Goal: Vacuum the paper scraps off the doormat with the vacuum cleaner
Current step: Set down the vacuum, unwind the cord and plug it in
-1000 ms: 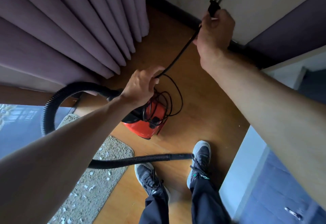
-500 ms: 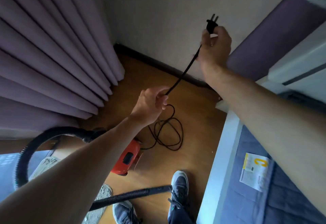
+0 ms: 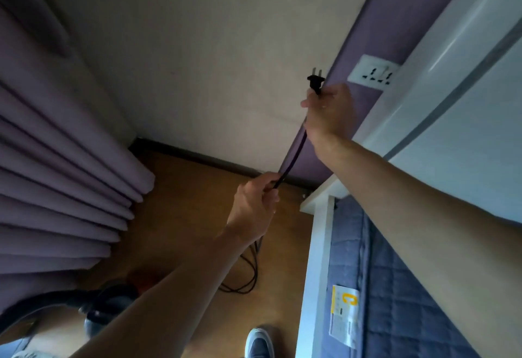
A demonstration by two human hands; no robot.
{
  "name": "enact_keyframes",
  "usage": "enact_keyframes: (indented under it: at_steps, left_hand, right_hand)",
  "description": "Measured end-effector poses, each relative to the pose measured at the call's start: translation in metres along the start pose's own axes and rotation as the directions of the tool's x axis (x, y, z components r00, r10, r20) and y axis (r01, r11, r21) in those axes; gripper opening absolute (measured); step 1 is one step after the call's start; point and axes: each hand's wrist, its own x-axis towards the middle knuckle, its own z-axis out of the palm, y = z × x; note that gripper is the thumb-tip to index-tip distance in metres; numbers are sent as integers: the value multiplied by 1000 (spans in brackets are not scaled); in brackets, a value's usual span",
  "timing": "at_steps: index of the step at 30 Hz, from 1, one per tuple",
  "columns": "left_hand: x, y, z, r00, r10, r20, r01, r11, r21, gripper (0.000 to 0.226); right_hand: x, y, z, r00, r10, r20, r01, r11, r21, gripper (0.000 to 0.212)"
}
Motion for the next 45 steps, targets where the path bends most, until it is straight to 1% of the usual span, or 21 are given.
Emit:
enact_keyframes:
  at_steps: [4,6,7,9,12,13,16,17,20,22,25,28,31,33,36,38,41,45]
  left_hand:
    - [20,21,18,999,47,-24,-47,999,10,28]
    - [28,27,26,997,66,-26,-66,998,13,28]
    - [32,29,30,997,69,-23,-69,998,9,28]
    - [39,31,36,998,68,-13,-68,998,3,27]
    - [44,31,45,998,66,24,-65,998,-14,26]
    - [45,31,48,997,72,32,-72,997,-17,26]
    - [50,31,58,996,82,32,-82,997,-12,29]
    - [52,32,60,996,86,31,-86,996,-14,29]
    - [57,34,69,995,89,48,-88,996,-35,28]
    - [60,35,73,994,85,63,-82,995,-50,26]
    - [65,35,80,994,80,76,-76,995,-58,22]
    - [70,34,86,994,76,80,-71,996,-62,22]
    - [74,38,89,994,26,105,-15,995,-99,24]
    - [76,41,90,992,-8,126,25,991,-134,25]
    - [79,43,88,988,-74,137,102,973,-208,28]
    - [81,43,85,986,-98,135,129,961,-243,32]
    - [83,48,80,981,-122,153,162,946,-279,31]
    - [86,54,75,965,-161,208,221,925,-310,29]
  right_hand:
    - [24,-1,-23,997,32,-70,-31,999,10,14]
    - [34,2,-31,993,56,-102,-55,998,17,10]
    - [38,5,-35,991,64,-119,-63,998,15,9]
    - [46,12,-38,986,60,-155,-59,998,7,14]
    - [54,26,-41,977,62,-204,-69,997,-26,10]
    - [56,31,-42,974,63,-216,-73,997,-38,13]
    - [63,44,-44,966,78,-247,-90,995,-39,29]
    - [66,47,-43,963,81,-256,-92,995,-32,28]
    - [73,56,-40,959,94,-267,-102,995,-17,12]
    - [78,61,-38,960,75,-268,-88,995,-37,13]
    - [85,66,-36,960,11,-281,-32,997,-70,12]
    - [91,71,-35,956,-52,-289,19,993,-117,10]
    - [97,72,-34,953,-111,-284,62,982,-178,8]
    - [101,71,-32,948,-118,-295,61,979,-196,10]
    - [105,69,-28,948,-83,-306,14,975,-220,16]
    - [108,66,-27,954,-30,-298,-43,971,-237,19]
    - [116,63,-25,955,45,-293,-125,957,-260,24]
    - [120,64,-22,954,63,-294,-157,938,-310,27]
